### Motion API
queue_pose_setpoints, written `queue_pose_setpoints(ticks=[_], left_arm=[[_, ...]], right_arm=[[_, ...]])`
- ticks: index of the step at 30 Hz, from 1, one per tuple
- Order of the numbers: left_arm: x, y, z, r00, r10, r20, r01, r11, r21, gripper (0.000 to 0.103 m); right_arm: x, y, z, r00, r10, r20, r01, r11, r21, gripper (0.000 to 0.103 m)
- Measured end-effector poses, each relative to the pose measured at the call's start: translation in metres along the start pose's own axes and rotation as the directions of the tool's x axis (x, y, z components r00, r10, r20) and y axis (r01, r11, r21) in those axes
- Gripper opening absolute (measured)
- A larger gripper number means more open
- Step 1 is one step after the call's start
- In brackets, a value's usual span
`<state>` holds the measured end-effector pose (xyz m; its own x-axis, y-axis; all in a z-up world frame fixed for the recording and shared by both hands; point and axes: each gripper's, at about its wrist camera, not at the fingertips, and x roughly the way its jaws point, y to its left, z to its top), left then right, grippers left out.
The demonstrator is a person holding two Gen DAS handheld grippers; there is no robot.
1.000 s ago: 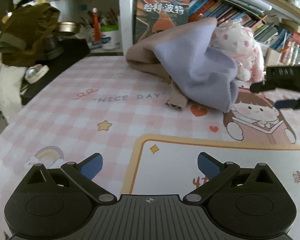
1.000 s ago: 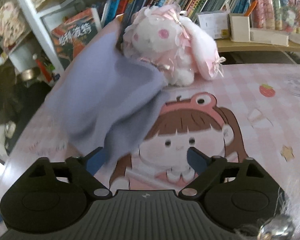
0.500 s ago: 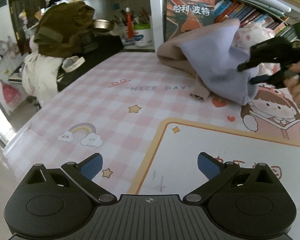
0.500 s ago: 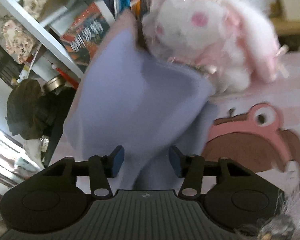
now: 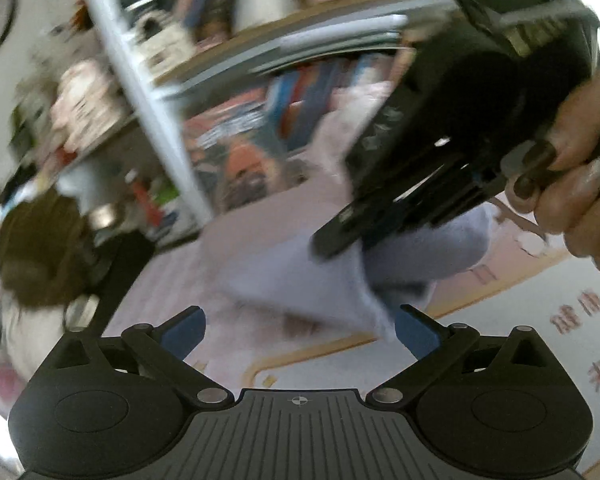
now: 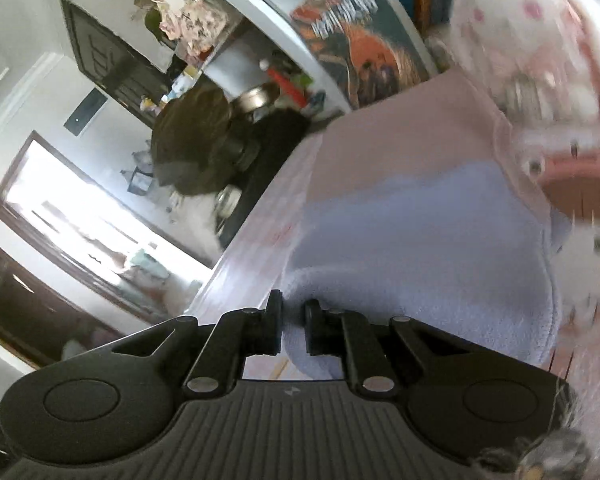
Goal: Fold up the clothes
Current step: 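Grasp the sweater hem with the left tool while the right tool grasps it too, then lift the sweater with both tools and shake it open in the air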
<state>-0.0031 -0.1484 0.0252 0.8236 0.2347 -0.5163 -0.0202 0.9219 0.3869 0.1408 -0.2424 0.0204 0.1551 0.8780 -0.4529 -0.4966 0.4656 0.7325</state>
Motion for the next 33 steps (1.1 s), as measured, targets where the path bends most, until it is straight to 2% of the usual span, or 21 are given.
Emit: queue_pose_setpoints(ticks=[2,5,7,8,9,12,13,14,16,21,26,27,28,29,31,33], left_arm=[[0.003,-0.011,0.001,1.0,-0.022,-0.007,0.022,0.999,0.026,0.1],[0.007,-0.023,-0.003,0.999,-0.031,-0.018,0.032,0.998,0.053,0.091],[0.009,-0.027,-0.007,1.0,0.011,-0.012,-0.011,0.999,0.053,0.07],[0.011,-0.027,-0.009,0.999,0.033,-0.019,-0.032,0.998,0.047,0.052],[0.014,-0.027,-0.012,0.998,0.049,-0.036,-0.048,0.998,0.038,0.042],[0.02,-0.019,-0.02,0.994,0.067,-0.085,-0.071,0.997,-0.043,0.03],[0.021,-0.015,-0.023,0.993,0.074,-0.097,-0.081,0.994,-0.068,0.027],[0.021,-0.012,-0.024,0.991,0.082,-0.101,-0.091,0.992,-0.087,0.023],[0.018,-0.005,-0.026,0.99,0.092,-0.102,-0.104,0.988,-0.118,0.019],[0.009,0.0,-0.021,0.992,0.09,-0.086,-0.102,0.982,-0.159,0.017],[0.011,0.006,-0.02,0.992,0.086,-0.092,-0.099,0.983,-0.153,0.017],[0.011,0.007,-0.02,0.992,0.086,-0.095,-0.1,0.984,-0.15,0.017],[0.011,0.008,-0.021,0.991,0.087,-0.097,-0.101,0.984,-0.147,0.017],[0.01,0.009,-0.021,0.991,0.089,-0.097,-0.103,0.984,-0.146,0.015],[0.008,0.013,-0.02,0.991,0.094,-0.093,-0.107,0.983,-0.147,0.014],[0.001,0.017,-0.014,0.994,0.091,-0.064,-0.1,0.982,-0.161,0.014]], right_arm=[[-0.012,0.001,-0.01,1.0,0.024,-0.01,-0.024,0.999,0.037,0.01],[-0.029,0.005,-0.024,0.998,0.054,-0.021,-0.053,0.997,0.062,0.01],[-0.035,0.007,-0.032,0.999,0.041,-0.03,-0.039,0.998,0.054,0.01],[-0.038,0.007,-0.035,0.999,0.034,-0.034,-0.032,0.998,0.05,0.01],[-0.041,0.008,-0.039,0.999,0.025,-0.037,-0.023,0.999,0.047,0.011],[-0.054,-0.003,-0.05,1.0,-0.01,-0.014,0.011,0.996,0.086,0.019],[-0.06,-0.008,-0.053,1.0,-0.019,-0.002,0.019,0.994,0.103,0.027],[-0.066,-0.014,-0.057,0.999,-0.033,0.013,0.031,0.992,0.12,0.039],[-0.076,-0.027,-0.062,0.996,-0.086,0.035,0.079,0.984,0.16,0.05],[-0.077,-0.065,-0.07,0.984,-0.177,0.003,0.167,0.934,0.317,0.056],[-0.061,-0.088,-0.076,0.992,-0.121,-0.022,0.117,0.879,0.462,0.057],[-0.058,-0.09,-0.077,0.995,-0.099,-0.026,0.1,0.868,0.487,0.056],[-0.055,-0.091,-0.078,0.997,-0.077,-0.027,0.08,0.862,0.5,0.05],[-0.054,-0.09,-0.079,0.998,-0.052,-0.024,0.057,0.861,0.506,0.026],[-0.054,-0.083,-0.077,1.0,-0.002,-0.017,0.01,0.88,0.474,0.008],[-0.065,-0.071,-0.07,1.0,0.016,0.022,-0.023,0.914,0.404,0.007]])
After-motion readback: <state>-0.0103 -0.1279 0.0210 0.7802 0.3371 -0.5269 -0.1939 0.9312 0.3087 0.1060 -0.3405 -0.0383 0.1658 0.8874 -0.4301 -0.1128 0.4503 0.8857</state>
